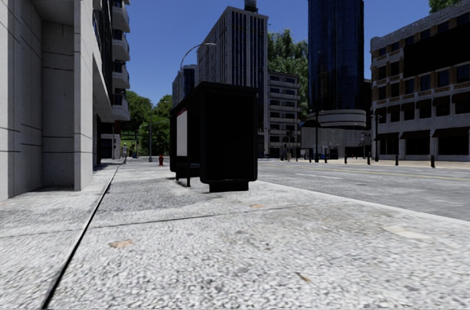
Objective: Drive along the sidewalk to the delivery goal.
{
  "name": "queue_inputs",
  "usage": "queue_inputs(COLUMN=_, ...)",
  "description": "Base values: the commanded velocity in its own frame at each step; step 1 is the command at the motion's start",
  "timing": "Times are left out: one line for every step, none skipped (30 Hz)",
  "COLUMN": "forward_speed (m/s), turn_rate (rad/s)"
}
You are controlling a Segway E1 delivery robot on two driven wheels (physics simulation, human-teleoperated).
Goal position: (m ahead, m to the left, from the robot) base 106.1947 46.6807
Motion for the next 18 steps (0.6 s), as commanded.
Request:
queue_inputs(forward_speed=2.00, turn_rate=0.43)
queue_inputs(forward_speed=2.00, turn_rate=0.44)
queue_inputs(forward_speed=2.00, turn_rate=0.44)
queue_inputs(forward_speed=2.00, turn_rate=0.44)
queue_inputs(forward_speed=2.00, turn_rate=0.44)
queue_inputs(forward_speed=2.00, turn_rate=0.44)
queue_inputs(forward_speed=2.00, turn_rate=0.44)
queue_inputs(forward_speed=2.00, turn_rate=0.44)
queue_inputs(forward_speed=2.00, turn_rate=0.44)
queue_inputs(forward_speed=2.00, turn_rate=0.44)
queue_inputs(forward_speed=2.00, turn_rate=0.44)
queue_inputs(forward_speed=2.00, turn_rate=0.44)
queue_inputs(forward_speed=2.00, turn_rate=0.44)
queue_inputs(forward_speed=2.00, turn_rate=0.45)
queue_inputs(forward_speed=2.00, turn_rate=0.45)
queue_inputs(forward_speed=2.00, turn_rate=0.48)
queue_inputs(forward_speed=2.00, turn_rate=0.57)
queue_inputs(forward_speed=2.00, turn_rate=0.57)
